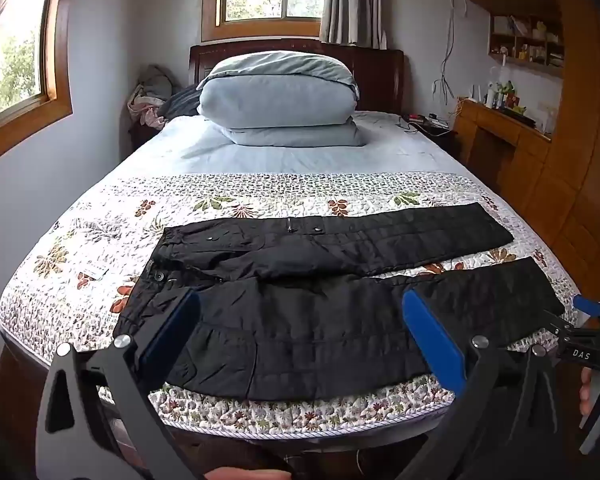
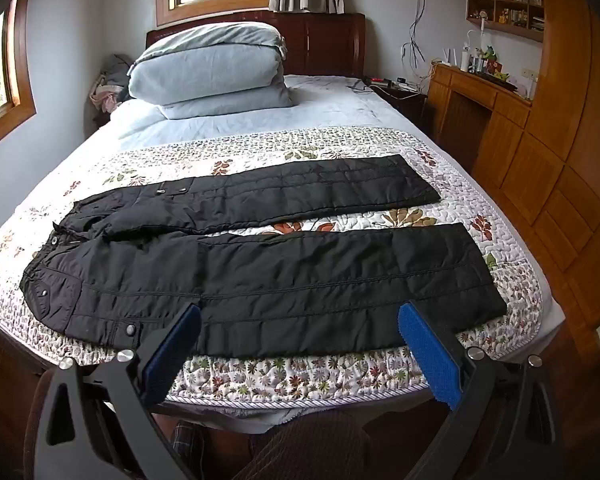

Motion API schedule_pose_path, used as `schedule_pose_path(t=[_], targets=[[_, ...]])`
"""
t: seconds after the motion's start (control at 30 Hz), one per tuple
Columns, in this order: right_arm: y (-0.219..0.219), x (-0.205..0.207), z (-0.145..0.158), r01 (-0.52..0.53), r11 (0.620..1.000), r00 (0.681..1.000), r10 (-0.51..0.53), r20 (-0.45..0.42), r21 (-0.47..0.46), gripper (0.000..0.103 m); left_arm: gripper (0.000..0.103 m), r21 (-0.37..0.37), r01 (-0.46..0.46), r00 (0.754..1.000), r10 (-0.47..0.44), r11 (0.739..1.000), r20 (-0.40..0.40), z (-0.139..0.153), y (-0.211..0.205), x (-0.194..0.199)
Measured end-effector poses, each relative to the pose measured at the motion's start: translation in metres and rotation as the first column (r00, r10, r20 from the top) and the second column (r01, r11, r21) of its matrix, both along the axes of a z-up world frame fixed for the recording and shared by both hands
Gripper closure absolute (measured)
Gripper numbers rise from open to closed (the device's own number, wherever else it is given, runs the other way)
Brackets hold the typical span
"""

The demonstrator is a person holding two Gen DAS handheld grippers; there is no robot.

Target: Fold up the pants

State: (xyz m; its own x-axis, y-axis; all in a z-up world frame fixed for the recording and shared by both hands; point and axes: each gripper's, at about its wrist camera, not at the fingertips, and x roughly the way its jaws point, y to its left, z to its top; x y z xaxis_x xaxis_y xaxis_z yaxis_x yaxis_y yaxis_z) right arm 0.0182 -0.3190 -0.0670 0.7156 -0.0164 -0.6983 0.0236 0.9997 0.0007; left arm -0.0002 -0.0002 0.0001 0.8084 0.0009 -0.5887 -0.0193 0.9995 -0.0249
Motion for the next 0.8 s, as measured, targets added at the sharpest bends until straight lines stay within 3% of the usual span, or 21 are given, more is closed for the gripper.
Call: schedule_pose_path(t=[0.8], targets=[[0.0036, 0.0000, 0.0027, 0.010, 1.000, 1.000, -0.010, 0.004, -0.001, 0.003, 0.002, 0.023, -0.025, 0.999, 0.026, 0.999, -0.027, -0.0087, 0.0025, 0.0054]])
